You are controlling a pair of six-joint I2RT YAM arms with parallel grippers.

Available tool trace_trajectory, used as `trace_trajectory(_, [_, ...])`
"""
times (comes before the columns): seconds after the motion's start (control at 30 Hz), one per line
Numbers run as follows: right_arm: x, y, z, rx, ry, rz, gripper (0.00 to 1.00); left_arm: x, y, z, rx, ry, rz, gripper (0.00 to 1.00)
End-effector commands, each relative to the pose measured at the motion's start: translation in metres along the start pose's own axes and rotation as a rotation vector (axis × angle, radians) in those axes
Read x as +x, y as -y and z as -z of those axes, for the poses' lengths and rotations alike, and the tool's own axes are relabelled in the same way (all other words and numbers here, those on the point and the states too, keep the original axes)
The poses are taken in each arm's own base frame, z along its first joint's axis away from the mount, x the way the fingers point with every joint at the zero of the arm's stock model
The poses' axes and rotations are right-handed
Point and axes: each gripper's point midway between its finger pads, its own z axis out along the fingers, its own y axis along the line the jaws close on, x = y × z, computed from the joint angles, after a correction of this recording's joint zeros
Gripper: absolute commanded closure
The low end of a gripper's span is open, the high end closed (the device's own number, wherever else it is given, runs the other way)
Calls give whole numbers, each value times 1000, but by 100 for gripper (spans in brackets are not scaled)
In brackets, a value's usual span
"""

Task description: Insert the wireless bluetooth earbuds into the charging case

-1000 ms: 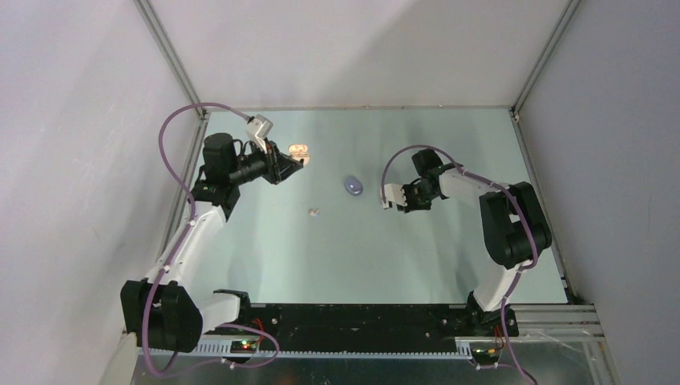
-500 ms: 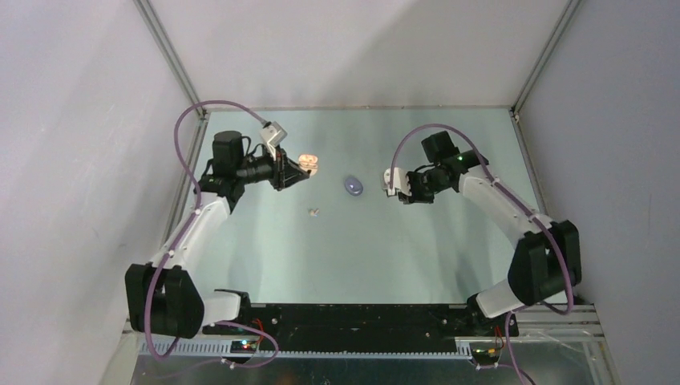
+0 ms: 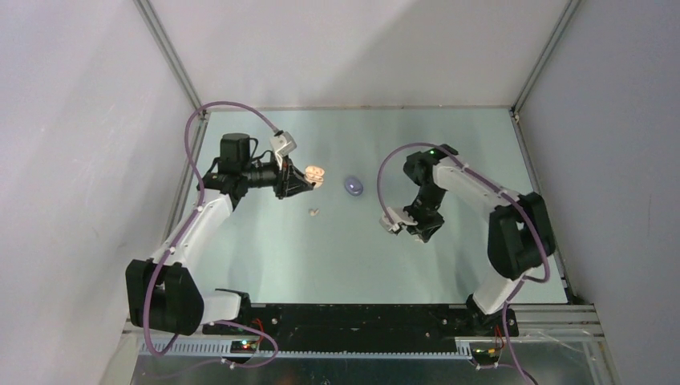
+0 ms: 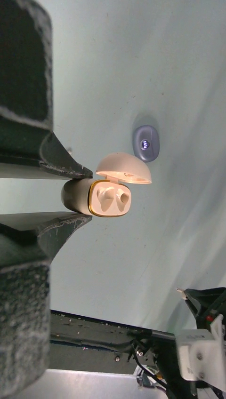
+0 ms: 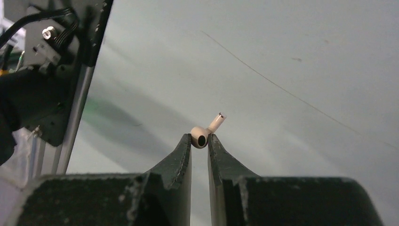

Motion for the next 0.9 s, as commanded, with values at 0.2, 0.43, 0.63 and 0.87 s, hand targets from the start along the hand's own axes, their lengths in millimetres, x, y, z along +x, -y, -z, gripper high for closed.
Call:
trace_trajectory(0.2, [8, -20, -28, -373, -115, 111, 92, -8, 13, 8, 21, 0, -50, 100])
trace_trajectory(0.43, [16, -8, -42, -447, -143, 145, 91, -3, 15, 11, 15, -21, -37, 100])
trace_trajectory(0.63, [28, 8, -53, -493, -203, 105, 90, -3, 15, 11, 9, -29, -30, 100])
trace_trajectory(0.87, [34, 28, -62, -481, -229, 67, 83, -2, 13, 10, 11, -31, -23, 100])
